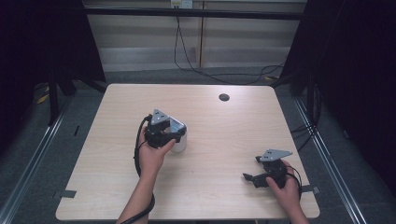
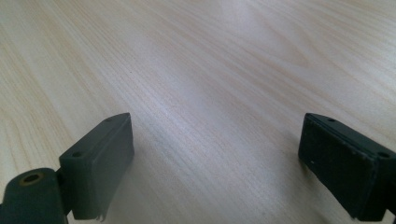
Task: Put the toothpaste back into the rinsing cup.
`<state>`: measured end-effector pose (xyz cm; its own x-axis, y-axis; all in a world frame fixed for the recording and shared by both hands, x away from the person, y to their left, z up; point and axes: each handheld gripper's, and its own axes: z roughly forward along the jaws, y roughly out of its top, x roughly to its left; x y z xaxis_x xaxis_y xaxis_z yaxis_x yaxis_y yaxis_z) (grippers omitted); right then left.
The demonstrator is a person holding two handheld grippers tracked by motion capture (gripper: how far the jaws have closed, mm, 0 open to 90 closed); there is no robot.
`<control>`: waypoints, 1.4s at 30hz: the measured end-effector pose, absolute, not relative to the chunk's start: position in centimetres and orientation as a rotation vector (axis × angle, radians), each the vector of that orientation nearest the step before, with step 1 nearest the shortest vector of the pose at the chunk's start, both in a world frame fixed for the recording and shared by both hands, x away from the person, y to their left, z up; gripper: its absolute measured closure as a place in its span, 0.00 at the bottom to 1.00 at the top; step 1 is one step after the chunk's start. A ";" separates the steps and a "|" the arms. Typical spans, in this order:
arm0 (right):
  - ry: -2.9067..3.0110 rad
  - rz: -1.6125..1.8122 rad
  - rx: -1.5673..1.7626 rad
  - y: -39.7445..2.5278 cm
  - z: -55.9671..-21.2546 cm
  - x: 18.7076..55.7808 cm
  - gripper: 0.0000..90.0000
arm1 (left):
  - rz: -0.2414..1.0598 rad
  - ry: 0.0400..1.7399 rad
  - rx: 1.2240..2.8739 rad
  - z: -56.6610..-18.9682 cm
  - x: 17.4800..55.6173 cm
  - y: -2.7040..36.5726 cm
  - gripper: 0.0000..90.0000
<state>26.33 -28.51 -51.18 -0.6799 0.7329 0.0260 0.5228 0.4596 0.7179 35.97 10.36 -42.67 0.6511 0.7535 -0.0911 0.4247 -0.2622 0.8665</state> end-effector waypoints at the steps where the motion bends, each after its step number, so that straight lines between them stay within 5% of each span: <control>1: 2.425 1.043 1.074 -28.5 -51.2 26.3 0.11 | 0.428 0.926 1.905 -42.6 36.0 10.4 0.39; 26: 2.426 1.043 1.074 -28.5 -51.2 26.3 0.11 | 0.381 0.952 1.920 -42.5 36.1 10.8 0.17; 42: 2.425 1.044 1.076 -28.5 -51.2 26.3 0.11 | 0.353 0.950 1.932 -41.9 35.9 11.5 0.16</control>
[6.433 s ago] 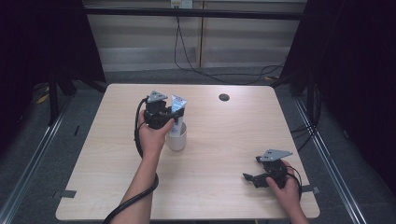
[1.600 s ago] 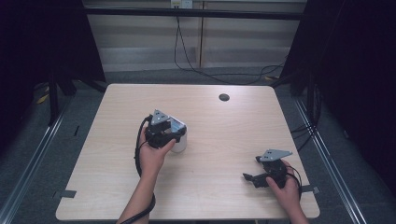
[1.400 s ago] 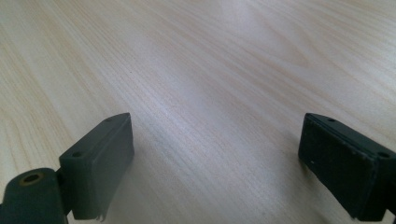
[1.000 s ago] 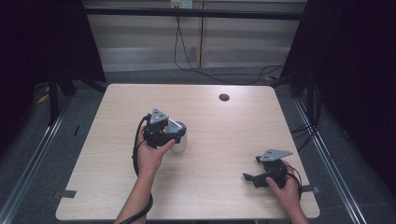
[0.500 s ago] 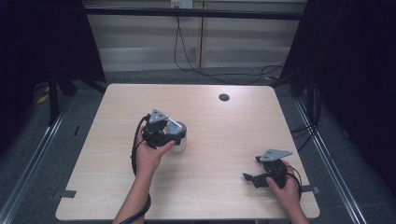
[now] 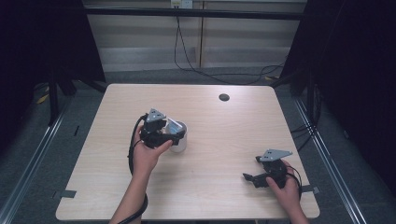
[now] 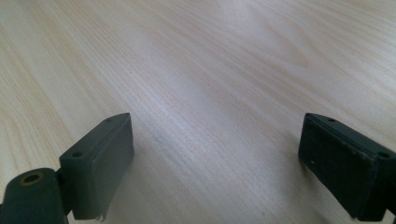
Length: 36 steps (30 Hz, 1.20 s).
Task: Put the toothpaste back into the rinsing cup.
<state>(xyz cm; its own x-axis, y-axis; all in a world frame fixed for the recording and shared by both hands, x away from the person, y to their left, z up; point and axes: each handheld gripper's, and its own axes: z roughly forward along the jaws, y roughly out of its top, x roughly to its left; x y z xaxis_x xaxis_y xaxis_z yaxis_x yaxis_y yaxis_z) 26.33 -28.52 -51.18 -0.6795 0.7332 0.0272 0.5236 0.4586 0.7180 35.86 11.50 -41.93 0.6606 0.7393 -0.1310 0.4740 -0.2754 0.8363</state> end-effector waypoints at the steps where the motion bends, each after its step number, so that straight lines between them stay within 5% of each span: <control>1: 2.425 1.045 1.076 -28.5 -51.2 26.3 0.11 | 0.349 0.950 1.934 -41.9 35.8 11.5 0.16; 36: 2.425 1.044 1.075 -28.5 -51.2 26.3 0.11 | 0.274 0.916 1.956 -42.4 33.8 15.7 0.13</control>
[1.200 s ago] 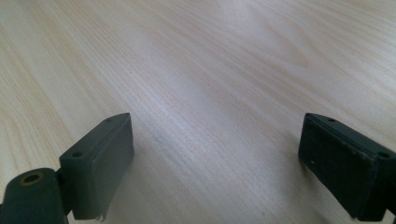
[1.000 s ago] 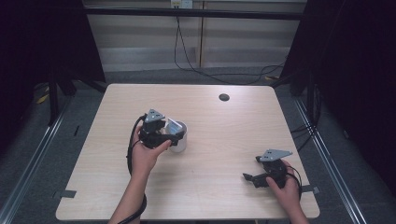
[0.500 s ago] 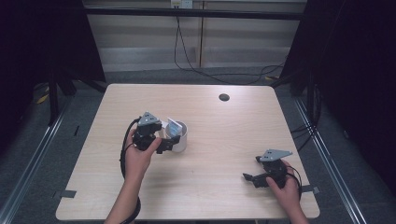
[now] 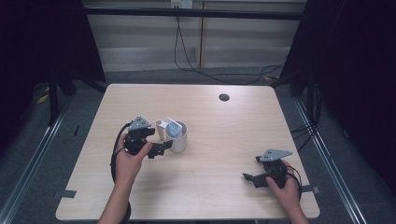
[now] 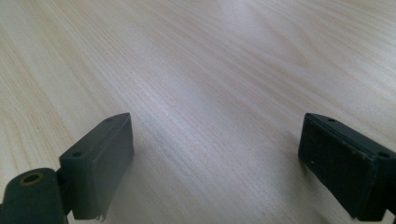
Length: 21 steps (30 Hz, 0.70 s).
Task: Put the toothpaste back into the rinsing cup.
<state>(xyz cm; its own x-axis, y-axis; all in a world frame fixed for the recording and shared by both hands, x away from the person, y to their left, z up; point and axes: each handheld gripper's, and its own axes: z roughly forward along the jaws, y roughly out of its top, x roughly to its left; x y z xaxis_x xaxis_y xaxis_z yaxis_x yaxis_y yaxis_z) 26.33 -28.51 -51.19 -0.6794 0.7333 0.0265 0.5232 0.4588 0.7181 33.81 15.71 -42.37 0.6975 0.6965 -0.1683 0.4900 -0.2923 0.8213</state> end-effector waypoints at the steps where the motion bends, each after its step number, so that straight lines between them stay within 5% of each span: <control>1: 2.425 1.044 1.076 -28.5 -51.2 26.3 0.11 | 0.275 0.914 1.965 -42.5 33.7 16.0 0.13; 21: 2.425 1.045 1.076 -28.5 -51.2 26.3 0.11 | 0.294 0.946 1.963 -44.2 32.4 18.2 0.16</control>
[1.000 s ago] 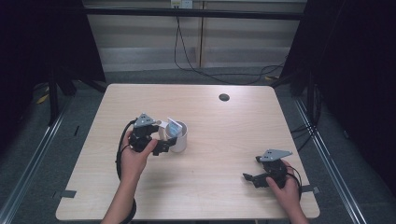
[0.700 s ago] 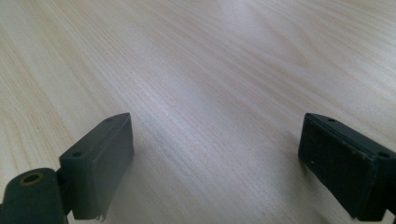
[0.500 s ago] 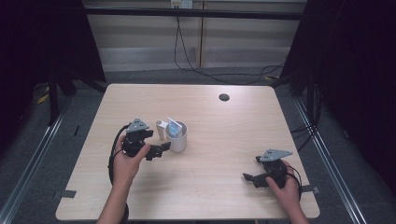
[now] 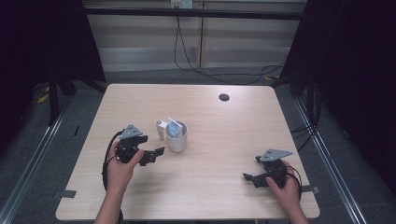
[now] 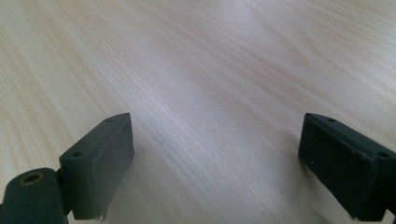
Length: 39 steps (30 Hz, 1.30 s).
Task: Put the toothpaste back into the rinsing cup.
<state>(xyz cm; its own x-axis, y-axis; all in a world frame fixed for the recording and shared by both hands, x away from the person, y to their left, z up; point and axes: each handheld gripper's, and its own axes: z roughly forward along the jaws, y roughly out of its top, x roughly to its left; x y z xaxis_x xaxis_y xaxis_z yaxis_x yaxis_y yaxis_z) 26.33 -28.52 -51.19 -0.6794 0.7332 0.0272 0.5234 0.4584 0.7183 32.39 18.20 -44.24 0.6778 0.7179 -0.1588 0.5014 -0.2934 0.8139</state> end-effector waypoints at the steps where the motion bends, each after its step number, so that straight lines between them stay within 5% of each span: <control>1: 2.425 1.044 1.076 -28.5 -51.2 26.3 0.11 | 0.291 0.947 1.963 -44.4 32.4 18.3 0.16; 39: 2.424 1.045 1.077 -28.5 -51.2 26.3 0.11 | 0.347 1.053 2.042 -49.8 30.5 20.7 0.17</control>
<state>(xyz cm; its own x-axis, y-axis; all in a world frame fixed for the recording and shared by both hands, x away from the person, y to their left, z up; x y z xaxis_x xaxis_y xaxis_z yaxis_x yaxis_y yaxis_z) 26.33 -28.51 -51.19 -0.6787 0.7339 0.0278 0.5240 0.4574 0.7184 30.48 20.69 -49.84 0.6164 0.7797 -0.1097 0.5616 -0.3377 0.7554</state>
